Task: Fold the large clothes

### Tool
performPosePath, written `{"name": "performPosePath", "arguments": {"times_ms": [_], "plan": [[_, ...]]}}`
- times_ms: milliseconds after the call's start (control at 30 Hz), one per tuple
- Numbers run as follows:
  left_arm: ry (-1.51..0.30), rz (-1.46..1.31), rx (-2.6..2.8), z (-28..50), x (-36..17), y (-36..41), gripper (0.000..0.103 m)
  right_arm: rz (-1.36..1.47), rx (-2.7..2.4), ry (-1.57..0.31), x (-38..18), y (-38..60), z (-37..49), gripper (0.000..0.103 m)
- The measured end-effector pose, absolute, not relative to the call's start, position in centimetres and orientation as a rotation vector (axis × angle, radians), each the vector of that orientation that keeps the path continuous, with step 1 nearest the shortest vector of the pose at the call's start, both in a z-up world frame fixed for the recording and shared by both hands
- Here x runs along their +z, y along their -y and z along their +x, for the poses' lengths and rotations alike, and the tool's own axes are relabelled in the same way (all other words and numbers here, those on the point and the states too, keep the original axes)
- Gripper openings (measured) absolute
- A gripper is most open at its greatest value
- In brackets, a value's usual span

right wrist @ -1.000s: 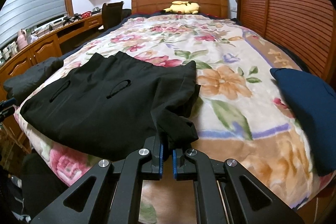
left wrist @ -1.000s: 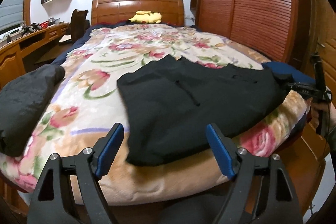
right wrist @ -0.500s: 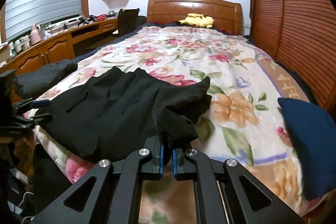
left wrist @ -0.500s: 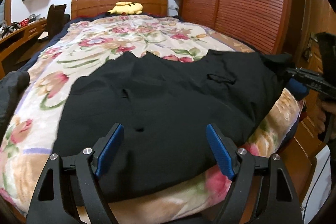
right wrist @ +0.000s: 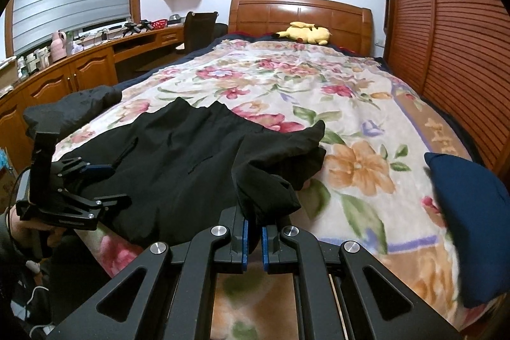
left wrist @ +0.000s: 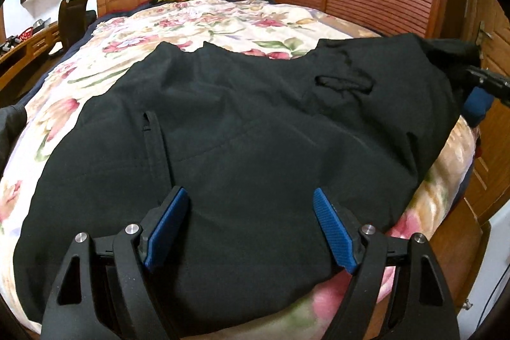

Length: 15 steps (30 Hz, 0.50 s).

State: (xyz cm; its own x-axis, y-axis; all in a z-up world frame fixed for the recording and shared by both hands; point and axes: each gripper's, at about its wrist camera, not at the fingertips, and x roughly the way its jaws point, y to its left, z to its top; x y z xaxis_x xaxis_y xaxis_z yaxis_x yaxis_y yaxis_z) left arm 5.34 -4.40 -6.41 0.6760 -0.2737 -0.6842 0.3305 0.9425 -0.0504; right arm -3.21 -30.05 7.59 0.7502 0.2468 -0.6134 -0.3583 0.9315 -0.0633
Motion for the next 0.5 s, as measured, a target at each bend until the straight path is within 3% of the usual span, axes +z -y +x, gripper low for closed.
{"name": "performPosePath", "arguments": {"times_ms": [500], "plan": [[-0.685, 0.045, -0.312, 2.7, -3.7, 1.8, 0.082, -0.216, 0.427, -0.565, 9.5, 26.4, -3.9, 0.005]]}}
